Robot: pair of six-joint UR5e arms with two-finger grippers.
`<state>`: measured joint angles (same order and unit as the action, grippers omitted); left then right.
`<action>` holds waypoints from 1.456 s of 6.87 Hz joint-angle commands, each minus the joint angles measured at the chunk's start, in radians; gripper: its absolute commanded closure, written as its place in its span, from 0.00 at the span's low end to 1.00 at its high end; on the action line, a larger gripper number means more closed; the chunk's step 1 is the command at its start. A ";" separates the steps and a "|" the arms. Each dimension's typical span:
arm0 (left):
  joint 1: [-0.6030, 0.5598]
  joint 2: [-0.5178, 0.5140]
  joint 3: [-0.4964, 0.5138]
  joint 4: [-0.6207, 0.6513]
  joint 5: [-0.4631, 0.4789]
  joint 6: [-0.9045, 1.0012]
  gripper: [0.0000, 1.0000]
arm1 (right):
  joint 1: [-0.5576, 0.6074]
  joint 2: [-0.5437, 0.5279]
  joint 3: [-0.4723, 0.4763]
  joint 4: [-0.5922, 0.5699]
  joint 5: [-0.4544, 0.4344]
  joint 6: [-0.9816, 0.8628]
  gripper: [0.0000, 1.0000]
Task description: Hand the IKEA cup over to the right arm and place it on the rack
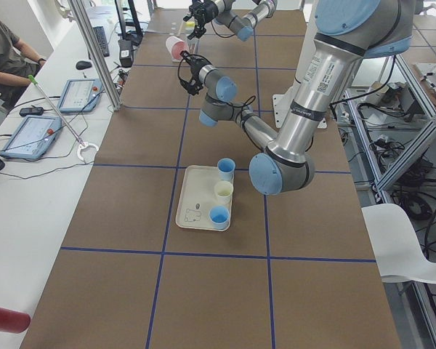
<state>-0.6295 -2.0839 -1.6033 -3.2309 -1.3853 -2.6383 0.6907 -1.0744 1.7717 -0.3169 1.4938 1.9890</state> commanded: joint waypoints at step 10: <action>0.116 -0.165 0.108 0.008 0.075 0.001 1.00 | -0.017 0.001 0.000 0.010 -0.001 -0.004 0.00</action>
<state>-0.5179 -2.2373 -1.5072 -3.2229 -1.3101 -2.6369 0.6749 -1.0726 1.7717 -0.3068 1.4926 1.9853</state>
